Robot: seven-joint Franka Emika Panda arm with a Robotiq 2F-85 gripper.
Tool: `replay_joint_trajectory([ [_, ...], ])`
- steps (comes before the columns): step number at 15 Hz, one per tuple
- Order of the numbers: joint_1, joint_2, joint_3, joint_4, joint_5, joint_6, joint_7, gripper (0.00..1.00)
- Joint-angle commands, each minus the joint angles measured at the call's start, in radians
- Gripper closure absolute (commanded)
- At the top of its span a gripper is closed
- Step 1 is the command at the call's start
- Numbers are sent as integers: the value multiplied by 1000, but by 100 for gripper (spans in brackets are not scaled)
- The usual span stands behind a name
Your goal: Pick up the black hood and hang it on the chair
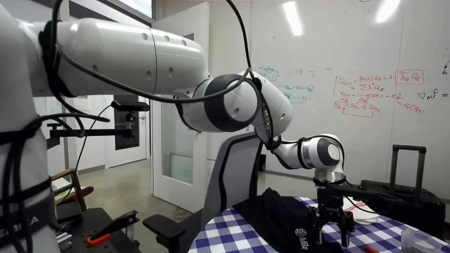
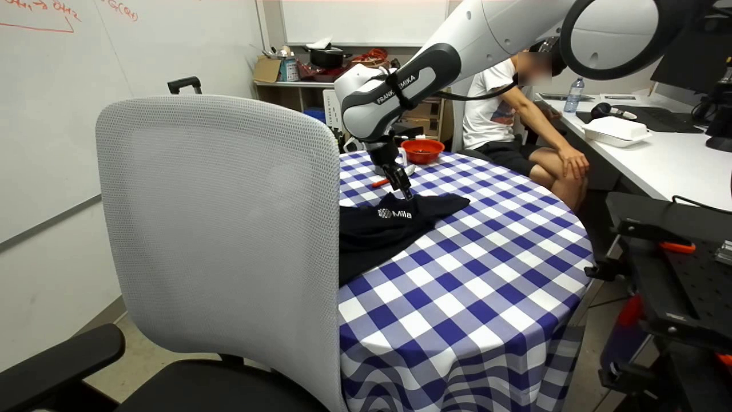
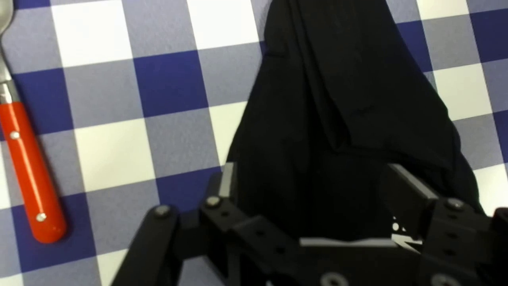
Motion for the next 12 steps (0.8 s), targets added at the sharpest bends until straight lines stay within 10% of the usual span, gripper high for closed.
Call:
replay_joint_trajectory([
  [1, 8, 0, -19, -11, -13, 22, 16, 8],
  [12, -14, -1, 22, 8, 26, 42, -15, 10],
])
